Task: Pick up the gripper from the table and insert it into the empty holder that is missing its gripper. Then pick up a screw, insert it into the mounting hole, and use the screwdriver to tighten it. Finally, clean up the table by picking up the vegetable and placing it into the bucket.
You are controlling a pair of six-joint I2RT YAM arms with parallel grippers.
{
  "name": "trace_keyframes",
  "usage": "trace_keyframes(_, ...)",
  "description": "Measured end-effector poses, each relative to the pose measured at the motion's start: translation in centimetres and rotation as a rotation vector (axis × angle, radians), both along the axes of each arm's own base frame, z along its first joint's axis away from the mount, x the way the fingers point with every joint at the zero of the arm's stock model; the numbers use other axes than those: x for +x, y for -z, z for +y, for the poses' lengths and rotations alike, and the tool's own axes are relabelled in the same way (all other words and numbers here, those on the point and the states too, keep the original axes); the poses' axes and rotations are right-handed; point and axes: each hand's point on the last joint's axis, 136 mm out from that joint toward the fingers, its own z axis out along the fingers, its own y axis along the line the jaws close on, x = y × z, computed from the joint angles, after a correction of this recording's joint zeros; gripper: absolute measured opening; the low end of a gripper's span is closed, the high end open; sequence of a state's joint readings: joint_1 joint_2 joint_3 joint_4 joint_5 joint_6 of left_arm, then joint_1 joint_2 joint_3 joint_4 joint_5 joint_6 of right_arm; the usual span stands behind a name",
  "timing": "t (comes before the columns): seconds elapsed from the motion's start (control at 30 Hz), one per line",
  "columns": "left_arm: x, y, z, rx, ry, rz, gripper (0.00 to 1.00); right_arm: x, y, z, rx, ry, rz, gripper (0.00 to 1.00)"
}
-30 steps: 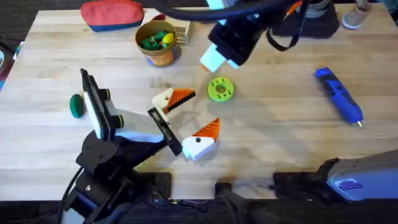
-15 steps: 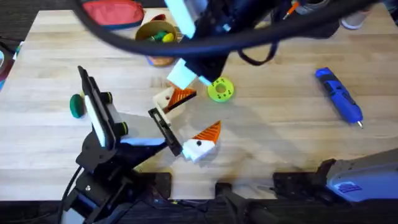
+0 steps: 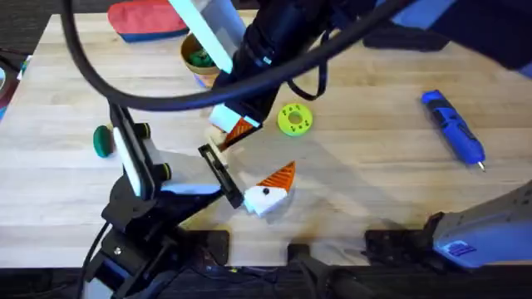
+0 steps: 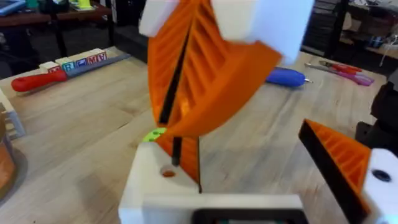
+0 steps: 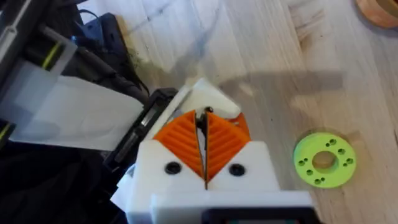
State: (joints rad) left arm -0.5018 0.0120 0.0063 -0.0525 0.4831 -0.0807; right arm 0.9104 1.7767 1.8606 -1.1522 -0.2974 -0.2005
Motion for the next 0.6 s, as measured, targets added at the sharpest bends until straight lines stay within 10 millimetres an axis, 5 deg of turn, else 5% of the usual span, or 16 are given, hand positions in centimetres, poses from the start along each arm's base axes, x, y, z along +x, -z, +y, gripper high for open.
trace_keyframes(0.1, 0.0, 0.0, 0.0, 0.001, 0.0, -0.001, 0.987, 0.0, 0.1, 0.0, -0.002, 0.002, 0.003, 0.003)
trace_keyframes(0.23, 0.0, 0.1, 0.0, -0.002, -0.002, 0.01, 0.987, 0.2, 2.8, 0.3, -0.067, 0.008, 0.063, 0.05)
trace_keyframes(0.43, 0.0, 0.0, 0.0, -0.003, -0.003, 0.005, 0.987, 0.5, 2.4, -0.2, -0.063, 0.024, 0.062, 0.909)
trace_keyframes(0.6, 0.0, 0.0, 0.0, 0.0, 0.0, 0.001, 0.988, 1.6, 0.9, -1.8, -0.044, 0.071, 0.047, 0.992)
